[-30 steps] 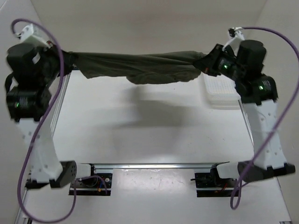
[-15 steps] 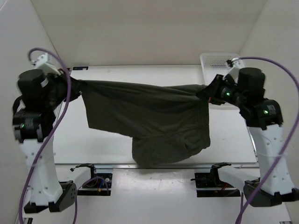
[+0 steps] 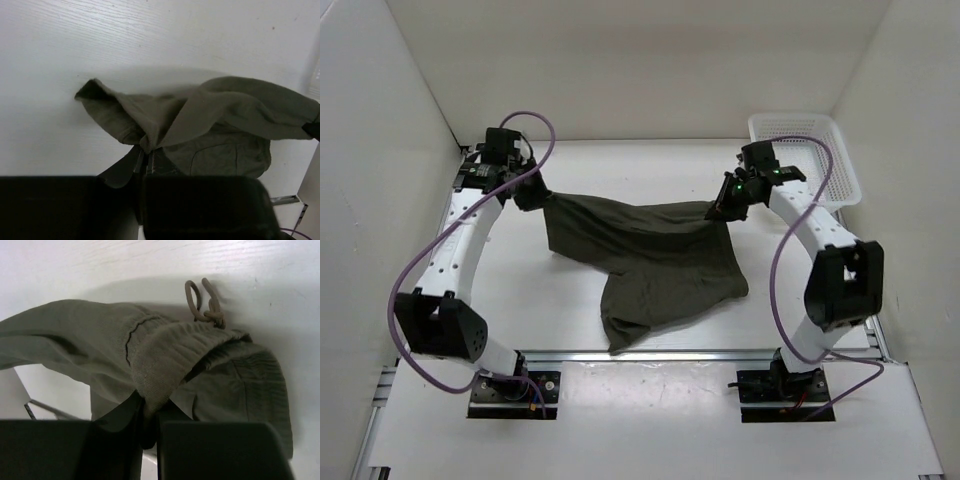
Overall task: Fold and stack the shorts
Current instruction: Flatten the shorts out
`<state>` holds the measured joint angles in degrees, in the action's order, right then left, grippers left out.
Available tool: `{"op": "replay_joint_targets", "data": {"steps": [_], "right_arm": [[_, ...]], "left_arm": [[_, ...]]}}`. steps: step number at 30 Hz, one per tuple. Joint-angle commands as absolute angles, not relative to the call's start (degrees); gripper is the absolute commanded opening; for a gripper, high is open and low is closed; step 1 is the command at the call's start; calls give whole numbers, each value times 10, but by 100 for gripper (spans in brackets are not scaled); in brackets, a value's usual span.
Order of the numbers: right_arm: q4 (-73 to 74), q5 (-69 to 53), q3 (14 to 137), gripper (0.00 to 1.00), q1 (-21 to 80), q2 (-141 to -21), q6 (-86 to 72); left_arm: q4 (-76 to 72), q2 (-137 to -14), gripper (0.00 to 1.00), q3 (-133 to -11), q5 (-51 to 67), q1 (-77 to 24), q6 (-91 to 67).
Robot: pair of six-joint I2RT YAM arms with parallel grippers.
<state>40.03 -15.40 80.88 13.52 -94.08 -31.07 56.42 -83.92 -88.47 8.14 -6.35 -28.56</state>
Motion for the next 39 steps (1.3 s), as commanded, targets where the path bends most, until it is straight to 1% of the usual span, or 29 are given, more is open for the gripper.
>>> {"op": "replay_joint_targets", "data": {"steps": [1,3,5,6,7,8,11,14,17,19,20,21,24,27,28,29,30,34,37,39], "right_arm": [[323,-166,845,2,132,-978,-346],[315,-166,857,11,132,-993,-359],[308,-160,865,12,132,-1005,-366],[303,-160,874,10,132,-1013,-367],[303,-160,881,3,132,-1019,-374],[303,-154,882,0,127,-1020,-374],[325,-148,900,0,127,-1014,-376],[408,-130,911,0,114,-1000,-349],[452,-125,861,3,109,-938,-324],[470,-119,787,3,109,-881,-323],[475,-127,757,3,109,-860,-323],[482,-138,698,3,109,-820,-323],[500,-179,607,1,109,-756,-335],[500,-179,583,26,109,-712,-358],[500,-171,583,40,109,-707,-367],[492,-155,583,46,109,-707,-374],[492,-147,589,48,109,-701,-387],[463,-113,569,48,109,-687,-417],[457,-104,546,45,109,-667,-431],[457,-104,520,45,109,-642,-437]], "left_arm": [[531,-844,11,-887,48,-83,-287],[531,-849,11,-881,40,-83,-287],[531,-849,11,-875,40,-89,-287],[531,-849,11,-875,40,-89,-287],[531,-849,11,-870,34,-89,-281],[531,-849,11,-864,34,-89,-281],[531,-849,11,-853,21,-89,-276],[531,-836,11,-843,11,-89,-276],[531,-823,11,-828,11,-89,-276],[531,-810,11,-808,18,-89,-276],[531,-809,11,-802,18,-89,-276],[531,-794,11,-789,25,-89,-276],[531,-777,11,-777,39,-94,-276],[536,-769,11,-764,44,-100,-276],[536,-769,11,-764,44,-113,-276],[536,-769,11,-764,44,-113,-276],[536,-769,11,-764,44,-123,-276],[536,-769,11,-752,39,-143,-282],[536,-769,11,-747,39,-148,-282],[536,-769,11,-747,39,-149,-282]]}}
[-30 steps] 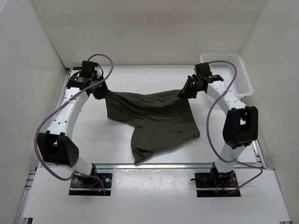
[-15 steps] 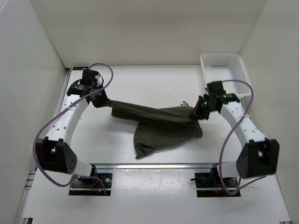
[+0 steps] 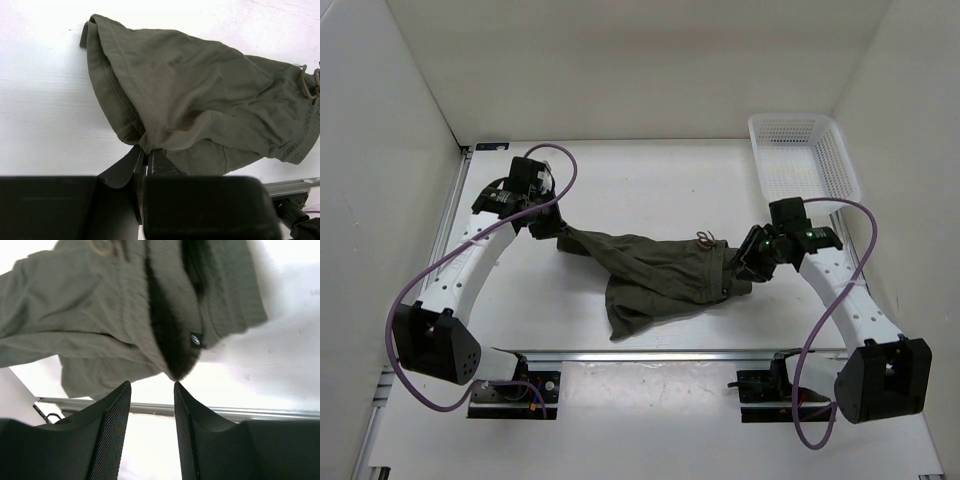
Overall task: Fold and stack the shorts
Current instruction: Flatten the shorts out
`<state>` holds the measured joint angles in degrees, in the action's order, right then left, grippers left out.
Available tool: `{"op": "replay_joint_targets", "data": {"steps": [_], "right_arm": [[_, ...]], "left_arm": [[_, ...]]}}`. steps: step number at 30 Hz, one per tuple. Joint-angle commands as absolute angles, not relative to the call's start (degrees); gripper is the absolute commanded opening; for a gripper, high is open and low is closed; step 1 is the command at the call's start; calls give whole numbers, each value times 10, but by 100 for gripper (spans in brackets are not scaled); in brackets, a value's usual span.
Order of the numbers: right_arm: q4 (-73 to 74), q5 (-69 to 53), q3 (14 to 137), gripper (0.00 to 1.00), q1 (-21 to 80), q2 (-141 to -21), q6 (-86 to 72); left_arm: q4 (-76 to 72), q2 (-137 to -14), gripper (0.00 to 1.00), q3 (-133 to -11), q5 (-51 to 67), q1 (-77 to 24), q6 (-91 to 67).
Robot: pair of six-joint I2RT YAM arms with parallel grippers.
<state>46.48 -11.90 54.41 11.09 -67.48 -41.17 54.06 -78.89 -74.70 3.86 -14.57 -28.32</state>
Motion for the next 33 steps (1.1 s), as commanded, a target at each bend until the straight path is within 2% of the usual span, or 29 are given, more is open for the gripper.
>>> {"op": "replay_joint_targets", "data": {"steps": [1,7,11,15,25,31,33], "right_arm": [[457,-109,510,45,109,-630,-437],[418,-146,428,51,121,-585,-443],[375,-160,417,51,121,-614,-442],[356,-165,411,58,127,-653,-427],[329,-178,411,60,137,-703,-417],[359,-151,411,60,137,-694,-417],[370,-138,405,68,137,-676,-422]], "left_arm": [[536,-769,11,-747,39,-149,-282],[536,-775,11,-752,39,-154,-282],[536,-775,11,-752,33,-159,-287],[536,-775,11,-752,28,-159,-287],[536,-780,11,-752,28,-159,-293],[536,-780,11,-752,23,-159,-293],[536,-780,11,-752,23,-159,-293]]}}
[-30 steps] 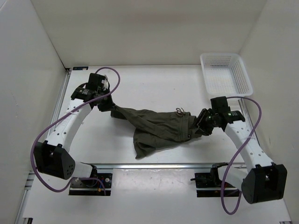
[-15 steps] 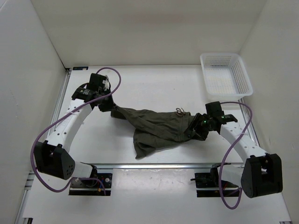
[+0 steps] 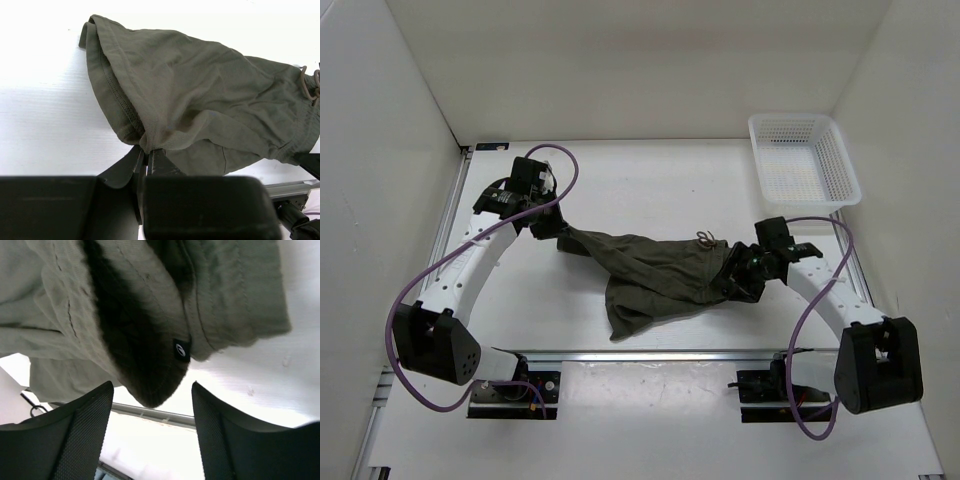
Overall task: Fold and stack the shorts
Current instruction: Flatten the shorts out
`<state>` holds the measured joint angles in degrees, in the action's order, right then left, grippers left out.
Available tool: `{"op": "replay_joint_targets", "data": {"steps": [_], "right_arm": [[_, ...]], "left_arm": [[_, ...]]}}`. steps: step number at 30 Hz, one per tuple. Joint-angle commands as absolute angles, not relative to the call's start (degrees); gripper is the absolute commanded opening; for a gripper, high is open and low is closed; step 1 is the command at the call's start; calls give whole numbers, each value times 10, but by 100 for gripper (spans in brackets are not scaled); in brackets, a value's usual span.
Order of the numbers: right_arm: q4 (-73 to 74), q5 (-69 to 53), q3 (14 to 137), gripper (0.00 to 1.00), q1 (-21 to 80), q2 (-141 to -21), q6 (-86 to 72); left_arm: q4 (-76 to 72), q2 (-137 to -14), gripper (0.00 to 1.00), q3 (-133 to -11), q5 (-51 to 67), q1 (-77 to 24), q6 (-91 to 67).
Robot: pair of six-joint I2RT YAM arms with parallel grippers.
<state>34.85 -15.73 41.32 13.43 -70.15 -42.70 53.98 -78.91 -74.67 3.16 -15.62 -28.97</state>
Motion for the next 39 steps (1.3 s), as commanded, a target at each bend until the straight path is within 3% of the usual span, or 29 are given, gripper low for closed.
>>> {"op": "replay_joint_targets", "data": {"steps": [1,6,13,21,24,29,30,34,39], "right_arm": [[383,-138,405,69,137,-671,-422],[378,-146,383,72,137,-649,-427],[309,-183,370,60,142,-689,-451],[297,-140,396,47,142,-716,-446],[289,-134,396,37,142,-730,-446],[289,-117,402,2,142,-724,-446],[295,-117,408,0,142,-724,-446],[350,-84,452,0,142,-677,-427],[424,-31,592,0,142,-650,-377]], "left_arm": [[536,-780,11,-752,23,-159,-293],[536,-780,11,-758,23,-164,-293],[536,-786,11,-758,23,-164,-293],[536,-780,11,-758,18,-164,-298],[536,-780,11,-758,18,-164,-298],[541,-774,11,-758,12,-164,-298],[541,-774,11,-758,12,-164,-298],[547,-769,11,-770,5,-164,-298],[582,-769,11,-844,-21,-159,-281]]}}
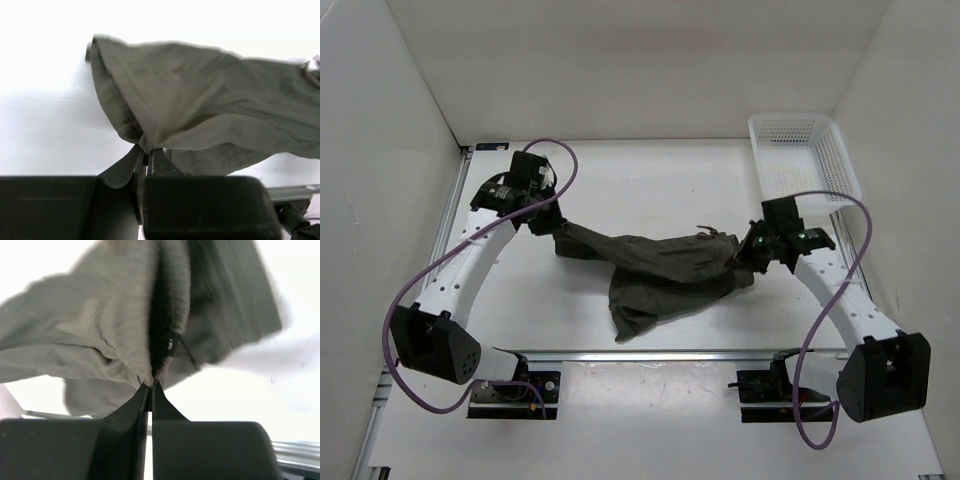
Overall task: Fold and stack the shorts
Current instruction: Flatten the shorts out
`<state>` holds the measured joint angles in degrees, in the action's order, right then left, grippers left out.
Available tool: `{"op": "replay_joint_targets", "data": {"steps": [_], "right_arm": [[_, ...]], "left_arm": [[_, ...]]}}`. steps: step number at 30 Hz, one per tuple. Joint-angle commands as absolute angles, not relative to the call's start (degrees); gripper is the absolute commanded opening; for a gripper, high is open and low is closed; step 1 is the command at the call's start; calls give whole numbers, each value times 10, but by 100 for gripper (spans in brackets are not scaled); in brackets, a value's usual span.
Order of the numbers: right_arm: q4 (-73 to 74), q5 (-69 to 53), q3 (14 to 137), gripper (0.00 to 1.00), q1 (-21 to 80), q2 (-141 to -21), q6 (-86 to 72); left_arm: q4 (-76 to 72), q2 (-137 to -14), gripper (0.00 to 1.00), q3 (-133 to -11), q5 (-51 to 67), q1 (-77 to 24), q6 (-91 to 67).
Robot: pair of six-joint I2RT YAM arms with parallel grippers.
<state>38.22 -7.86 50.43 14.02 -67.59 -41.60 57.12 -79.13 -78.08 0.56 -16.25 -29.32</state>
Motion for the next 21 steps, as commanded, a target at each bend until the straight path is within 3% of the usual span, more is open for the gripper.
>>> {"op": "replay_joint_targets", "data": {"steps": [1,13,21], "right_arm": [[448,-24,619,0,142,-650,-360],[525,10,995,0,137,-650,-287],[620,44,1145,0,137,-587,-237]], "left_arm": [[597,-769,11,-863,-21,-149,-281],[674,-758,11,-1234,49,-26,-286],[703,-667,11,-1296,24,-2,-286]]}}
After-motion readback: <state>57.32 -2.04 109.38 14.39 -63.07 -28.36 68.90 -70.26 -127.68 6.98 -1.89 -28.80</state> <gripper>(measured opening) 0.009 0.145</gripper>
